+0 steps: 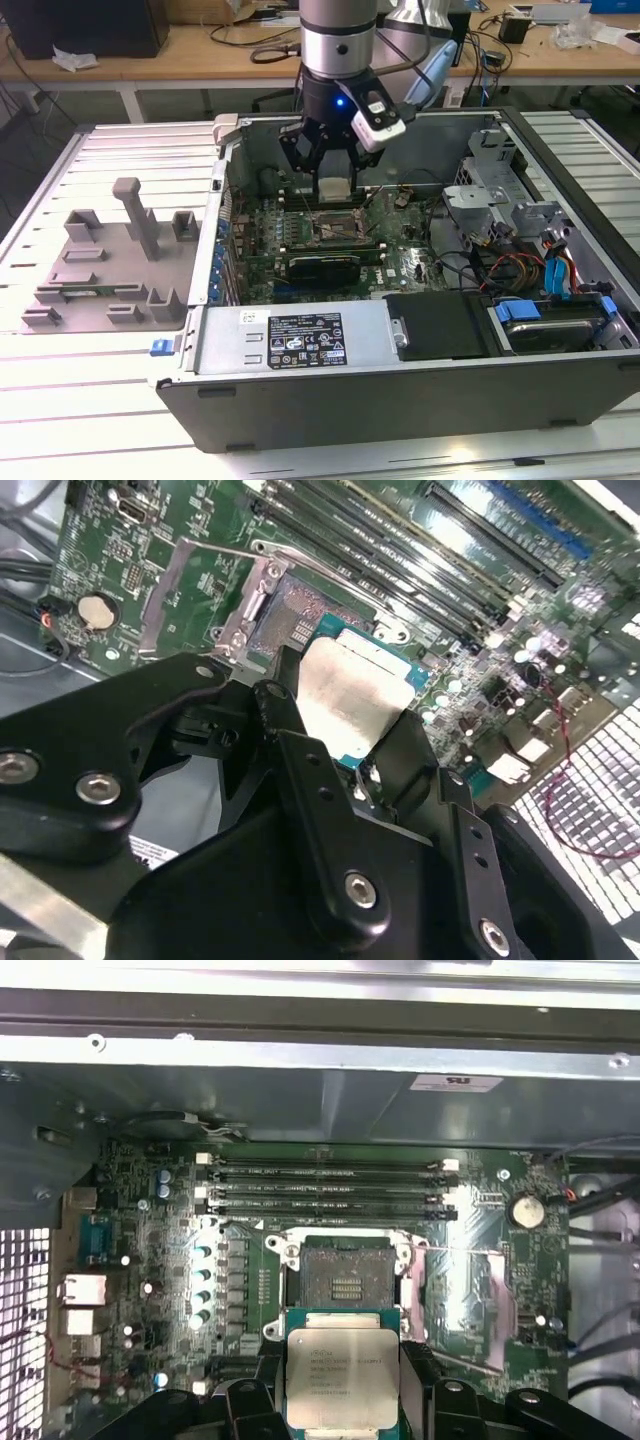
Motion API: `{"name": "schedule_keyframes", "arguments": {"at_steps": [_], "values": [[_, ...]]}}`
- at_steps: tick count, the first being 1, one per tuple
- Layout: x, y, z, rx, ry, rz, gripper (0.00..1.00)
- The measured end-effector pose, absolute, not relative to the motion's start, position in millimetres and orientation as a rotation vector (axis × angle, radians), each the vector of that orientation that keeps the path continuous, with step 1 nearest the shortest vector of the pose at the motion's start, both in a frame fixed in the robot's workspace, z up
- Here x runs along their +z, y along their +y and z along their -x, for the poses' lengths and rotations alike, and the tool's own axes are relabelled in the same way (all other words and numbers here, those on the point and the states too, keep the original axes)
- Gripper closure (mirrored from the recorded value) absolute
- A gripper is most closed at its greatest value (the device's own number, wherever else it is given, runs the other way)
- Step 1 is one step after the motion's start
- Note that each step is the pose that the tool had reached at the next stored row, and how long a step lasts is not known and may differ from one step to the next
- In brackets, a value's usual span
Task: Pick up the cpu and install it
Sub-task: 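Pick up the cpu and move it towards the insertion slot, then place the cpu into insertion slot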
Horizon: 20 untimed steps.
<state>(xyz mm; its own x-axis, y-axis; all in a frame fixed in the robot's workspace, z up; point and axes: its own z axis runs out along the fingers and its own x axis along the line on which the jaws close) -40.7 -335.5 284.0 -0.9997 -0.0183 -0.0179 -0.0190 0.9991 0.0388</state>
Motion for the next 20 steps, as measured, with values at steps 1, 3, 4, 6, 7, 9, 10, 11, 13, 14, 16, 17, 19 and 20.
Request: {"name": "schedule_keyframes", "arguments": {"at_steps": [1, 3, 4, 6, 7, 9, 10, 11, 13, 14, 16, 17, 19, 20], "values": [[282.0, -334.7, 41.2, 0.061, 3.123, 0.03, 0.45], [278.3, -333.3, 41.9, 0.061, 3.123, 0.032, 0.45], [277.4, -333.1, 42.0, 0.061, 3.123, 0.033, 0.45], [277.4, -333.2, 42.0, 0.061, 3.123, 0.034, 0.45], [277.1, -333.1, 42.0, 0.061, 3.123, 0.033, 0.45], [276.9, -333.1, 42.0, 0.061, 3.123, 0.033, 0.45], [276.9, -333.1, 42.0, 0.061, 3.123, 0.033, 0.45], [276.9, -333.1, 42.0, 0.061, 3.123, 0.033, 0.45], [276.8, -333.1, 42.0, 0.061, 3.123, 0.033, 0.45], [276.8, -333.1, 42.0, 0.061, 3.123, 0.033, 0.45], [276.7, -333.1, 42.0, 0.061, 3.123, 0.033, 0.45], [276.7, -333.1, 42.0, 0.061, 3.123, 0.033, 0.45], [276.7, -333.1, 42.0, 0.061, 3.123, 0.031, 0.45], [276.7, -333.1, 42.0, 0.061, 3.123, 0.023, 0.45]]}}
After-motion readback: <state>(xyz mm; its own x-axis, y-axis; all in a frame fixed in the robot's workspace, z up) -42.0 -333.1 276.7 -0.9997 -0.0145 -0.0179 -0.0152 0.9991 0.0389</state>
